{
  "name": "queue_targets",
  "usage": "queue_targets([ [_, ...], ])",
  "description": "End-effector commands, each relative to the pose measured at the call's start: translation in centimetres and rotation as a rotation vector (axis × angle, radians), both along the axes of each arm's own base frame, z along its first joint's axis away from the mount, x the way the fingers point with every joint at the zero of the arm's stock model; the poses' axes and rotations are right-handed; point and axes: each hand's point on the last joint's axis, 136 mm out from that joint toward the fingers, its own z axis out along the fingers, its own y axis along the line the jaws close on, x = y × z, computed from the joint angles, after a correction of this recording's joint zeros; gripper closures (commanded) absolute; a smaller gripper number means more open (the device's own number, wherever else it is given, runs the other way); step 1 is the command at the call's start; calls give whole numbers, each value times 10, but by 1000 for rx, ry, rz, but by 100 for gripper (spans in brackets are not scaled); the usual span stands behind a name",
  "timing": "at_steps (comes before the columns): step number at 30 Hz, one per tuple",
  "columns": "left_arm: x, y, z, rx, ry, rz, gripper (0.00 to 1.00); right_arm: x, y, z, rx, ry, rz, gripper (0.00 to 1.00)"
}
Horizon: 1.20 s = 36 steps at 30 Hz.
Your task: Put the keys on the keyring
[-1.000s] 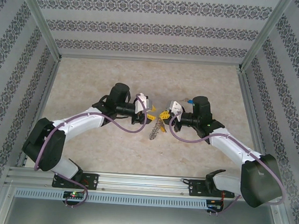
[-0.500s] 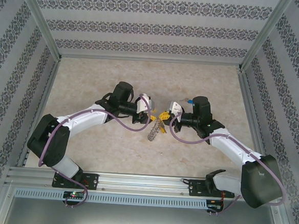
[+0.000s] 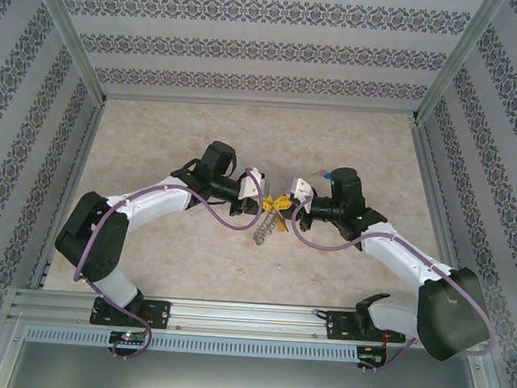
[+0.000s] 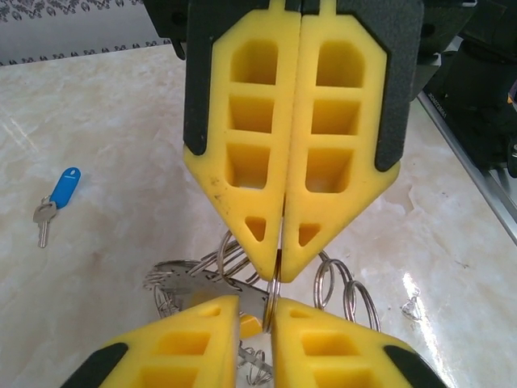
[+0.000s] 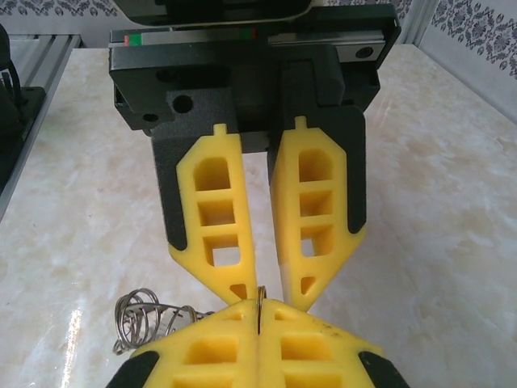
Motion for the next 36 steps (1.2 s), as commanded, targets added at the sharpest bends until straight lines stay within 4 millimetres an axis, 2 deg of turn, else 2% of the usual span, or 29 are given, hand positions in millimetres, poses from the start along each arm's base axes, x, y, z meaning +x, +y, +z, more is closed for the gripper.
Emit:
queue_targets([
  [1, -2, -5, 7, -16, -37, -32, 94, -7, 6, 15, 38, -46, 60, 100],
  [3, 0, -4, 7, -9, -46, -21, 100, -5, 5, 14, 27, -47, 45, 100],
  [4, 2, -2, 7, -1, -57, -7, 100, -4, 3, 13, 17, -47, 30, 95],
  [5, 2, 0, 8, 3, -75, 6, 100, -3, 1, 12, 4, -48, 23, 84],
  [6, 2, 2, 9, 10, -96, 18, 100, -4, -1, 10, -19, -51, 20, 77],
  [9, 1, 12, 21, 18, -180, 60, 100, -8, -9, 3, -111, -73, 18, 70],
  [11, -2, 19, 31, 29, -230, 75, 100, -12, -13, 1, -155, -83, 24, 68],
  [15, -11, 27, 44, 59, -317, 76, 100, -16, -12, 8, -154, -120, 27, 70],
  [19, -21, 30, 43, 119, -399, 30, 100, -16, -5, 15, -170, -182, 25, 75],
  [27, -24, 24, 47, 119, -451, 19, 100, -17, 2, 43, -135, -312, 18, 88],
  [36, -30, 15, 49, 88, -447, 7, 100, -22, -5, 50, -155, -389, 8, 87],
])
